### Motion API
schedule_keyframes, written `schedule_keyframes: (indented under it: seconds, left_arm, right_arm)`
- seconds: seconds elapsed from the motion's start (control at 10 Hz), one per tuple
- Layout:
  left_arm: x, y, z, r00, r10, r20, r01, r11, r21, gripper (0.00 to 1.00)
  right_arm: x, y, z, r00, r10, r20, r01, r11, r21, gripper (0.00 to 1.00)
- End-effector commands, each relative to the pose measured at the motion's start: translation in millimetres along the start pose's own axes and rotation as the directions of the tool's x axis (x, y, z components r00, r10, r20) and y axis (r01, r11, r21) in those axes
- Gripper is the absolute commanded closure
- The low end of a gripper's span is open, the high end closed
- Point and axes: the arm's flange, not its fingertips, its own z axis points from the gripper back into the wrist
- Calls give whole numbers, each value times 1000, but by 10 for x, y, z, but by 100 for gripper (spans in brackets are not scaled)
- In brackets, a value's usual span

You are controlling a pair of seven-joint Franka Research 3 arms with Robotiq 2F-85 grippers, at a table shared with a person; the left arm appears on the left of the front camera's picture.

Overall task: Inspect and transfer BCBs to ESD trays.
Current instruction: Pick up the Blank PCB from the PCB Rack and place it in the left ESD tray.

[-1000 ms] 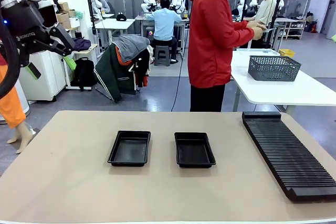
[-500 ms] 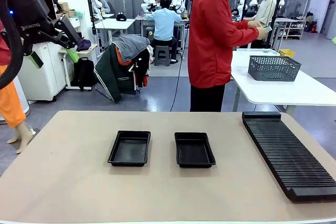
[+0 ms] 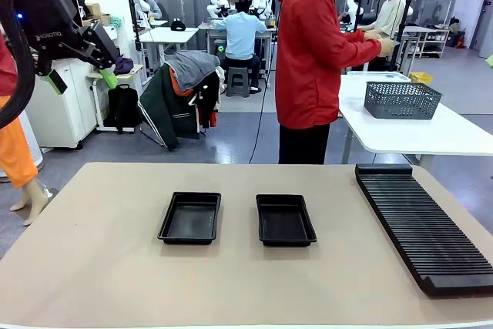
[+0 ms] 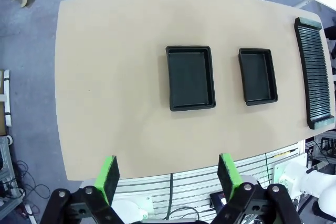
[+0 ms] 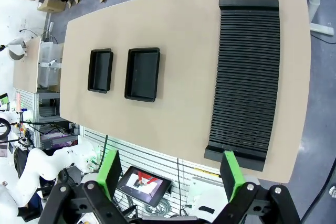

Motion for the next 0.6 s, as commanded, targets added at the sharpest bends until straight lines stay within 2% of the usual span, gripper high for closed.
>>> schedule_keyframes:
  seconds: [0.0,0.1,0.5]
  left_arm:
    - [19,-2,-36,999,-36,-4,36,999,-9,0]
    - [0,0,0,1000,0,0,0,1000,0,0]
    - [0,0,0,1000,0,0,0,1000,0,0]
  right_arm:
    - [-8,8,12,1000,2,2,-2,1000,0,0]
    - [-8,8,12,1000,2,2,-2,1000,0,0]
    - [-8,8,12,1000,2,2,-2,1000,0,0]
